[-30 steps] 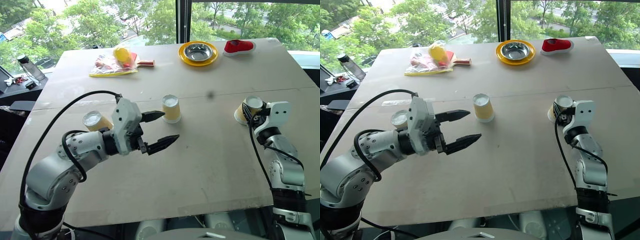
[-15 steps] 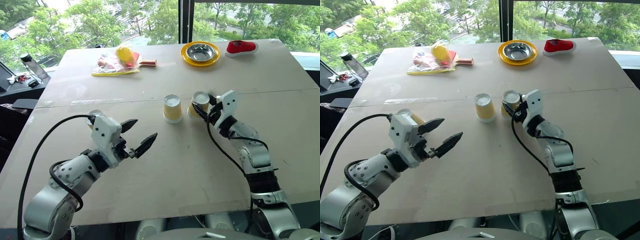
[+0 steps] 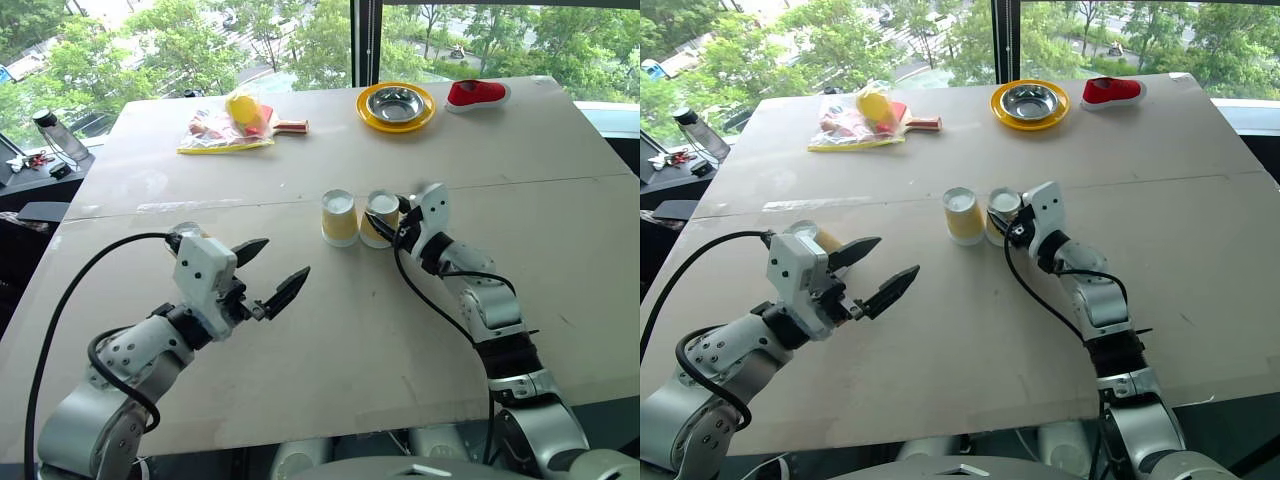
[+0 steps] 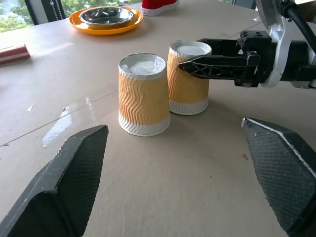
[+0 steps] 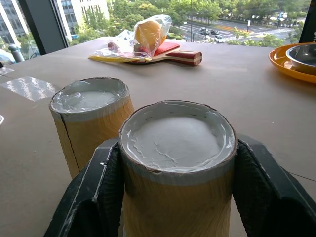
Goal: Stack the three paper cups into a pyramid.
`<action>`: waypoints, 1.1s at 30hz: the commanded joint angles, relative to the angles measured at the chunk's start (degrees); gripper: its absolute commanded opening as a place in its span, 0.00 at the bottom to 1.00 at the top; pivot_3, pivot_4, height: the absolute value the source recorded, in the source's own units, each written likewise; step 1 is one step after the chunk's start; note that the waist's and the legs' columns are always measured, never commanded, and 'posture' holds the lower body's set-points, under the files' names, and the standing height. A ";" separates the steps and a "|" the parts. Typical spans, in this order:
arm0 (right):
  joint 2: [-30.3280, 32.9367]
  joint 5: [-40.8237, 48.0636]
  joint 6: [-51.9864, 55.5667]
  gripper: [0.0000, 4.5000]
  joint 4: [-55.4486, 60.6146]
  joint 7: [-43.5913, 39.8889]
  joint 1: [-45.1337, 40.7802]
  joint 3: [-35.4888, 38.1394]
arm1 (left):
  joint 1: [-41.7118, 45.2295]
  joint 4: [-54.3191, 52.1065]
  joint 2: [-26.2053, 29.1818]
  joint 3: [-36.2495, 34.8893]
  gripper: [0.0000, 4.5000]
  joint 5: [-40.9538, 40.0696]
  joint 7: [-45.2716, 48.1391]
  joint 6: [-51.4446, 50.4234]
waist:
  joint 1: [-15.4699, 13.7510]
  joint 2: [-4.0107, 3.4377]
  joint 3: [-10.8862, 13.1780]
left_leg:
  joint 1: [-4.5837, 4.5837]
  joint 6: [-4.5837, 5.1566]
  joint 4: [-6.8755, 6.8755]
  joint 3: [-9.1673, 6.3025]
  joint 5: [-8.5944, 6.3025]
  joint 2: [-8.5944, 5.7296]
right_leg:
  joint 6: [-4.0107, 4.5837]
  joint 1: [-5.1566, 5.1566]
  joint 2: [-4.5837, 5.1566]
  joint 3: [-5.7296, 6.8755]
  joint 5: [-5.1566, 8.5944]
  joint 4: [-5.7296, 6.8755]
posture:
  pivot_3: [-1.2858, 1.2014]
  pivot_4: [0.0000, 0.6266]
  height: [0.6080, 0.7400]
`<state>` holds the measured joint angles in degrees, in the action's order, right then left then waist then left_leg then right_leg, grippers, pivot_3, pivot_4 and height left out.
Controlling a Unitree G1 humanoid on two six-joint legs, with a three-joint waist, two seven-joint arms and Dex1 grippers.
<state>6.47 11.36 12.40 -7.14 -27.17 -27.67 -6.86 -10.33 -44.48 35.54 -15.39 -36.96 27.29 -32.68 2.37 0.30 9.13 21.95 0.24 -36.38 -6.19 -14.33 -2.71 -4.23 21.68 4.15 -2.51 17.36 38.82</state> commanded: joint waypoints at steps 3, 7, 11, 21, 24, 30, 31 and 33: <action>-0.33 -0.20 -0.85 0.95 -0.16 -0.93 -1.86 -0.26 | 0.76 -1.38 0.45 -1.18 1.00 0.53 0.42 1.62 | 0.00 0.00 0.00 | 0.00 0.00 0.00 0.00 0.00 0.00 | 0.00 0.00 0.00 0.00 0.00 -0.01 | 0.52 0.24 1.00; 0.03 0.10 -1.69 0.98 0.62 -1.03 -1.34 0.71 | 0.44 -1.32 -0.01 -1.22 1.00 0.74 0.59 2.46 | -0.01 0.00 0.00 | 0.01 0.00 0.00 0.00 0.00 0.00 | 0.00 0.00 0.01 0.00 0.00 -0.01 | 0.52 0.24 1.00; 2.00 1.85 -1.21 0.98 4.46 -3.10 0.98 1.80 | -1.50 -2.72 -2.46 -1.65 1.00 0.18 2.36 7.14 | -0.04 0.00 0.00 | 0.01 -0.01 0.00 0.00 0.00 0.00 | 0.00 0.00 0.01 0.00 0.00 -0.02 | 0.52 0.24 1.00; 13.44 12.81 4.30 0.98 19.72 -15.59 10.16 5.23 | -12.75 -1.17 -15.63 -5.98 1.00 12.70 -5.95 21.41 | -0.31 0.05 0.00 | 0.06 0.13 0.08 0.00 -0.12 0.02 | 0.04 -0.06 0.05 0.03 -0.02 -0.28 | 0.52 0.24 1.00; 19.23 18.75 5.37 0.98 24.57 -24.86 14.97 6.02 | -13.48 0.36 -19.54 -6.92 1.00 16.75 -9.97 24.37 | -0.67 0.12 0.01 | 0.09 0.14 0.06 -0.01 -0.12 0.00 | 0.04 -0.09 0.06 0.07 -0.02 -0.35 | 0.52 0.24 1.00; 24.95 28.61 8.23 0.98 30.31 -34.12 20.38 7.20 | -11.20 5.65 -22.88 -7.96 1.00 18.15 -14.44 24.14 | -1.43 0.25 0.07 | 0.13 0.21 0.04 -0.02 -0.16 0.04 | 0.04 -0.11 0.03 0.11 -0.03 -0.45 | 0.52 0.24 1.00; 25.01 28.58 7.76 0.98 30.58 -34.61 20.49 6.82 | -10.27 7.11 -22.28 -7.74 1.00 18.53 -14.45 23.64 | -1.47 0.26 0.07 | 0.12 0.21 0.04 -0.02 -0.16 0.06 | 0.06 -0.12 0.00 0.12 -0.05 -0.45 | 0.52 0.24 1.00; 24.34 28.15 6.95 0.98 30.80 -34.33 20.38 6.14 | -8.52 10.22 -20.67 -6.79 1.00 19.36 -13.81 22.41 | -1.63 0.30 0.05 | 0.12 0.21 0.03 -0.05 -0.16 0.06 | 0.07 -0.13 0.00 0.16 -0.05 -0.44 | 0.52 0.24 1.00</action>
<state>31.14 38.66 20.34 21.64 -61.10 -7.10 -1.20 -19.55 -35.70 13.64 -22.00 -18.63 13.47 -9.82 0.74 0.59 9.18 22.07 0.45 -36.37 -6.25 -14.49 -2.65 -4.17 21.55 4.14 -2.33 17.31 38.39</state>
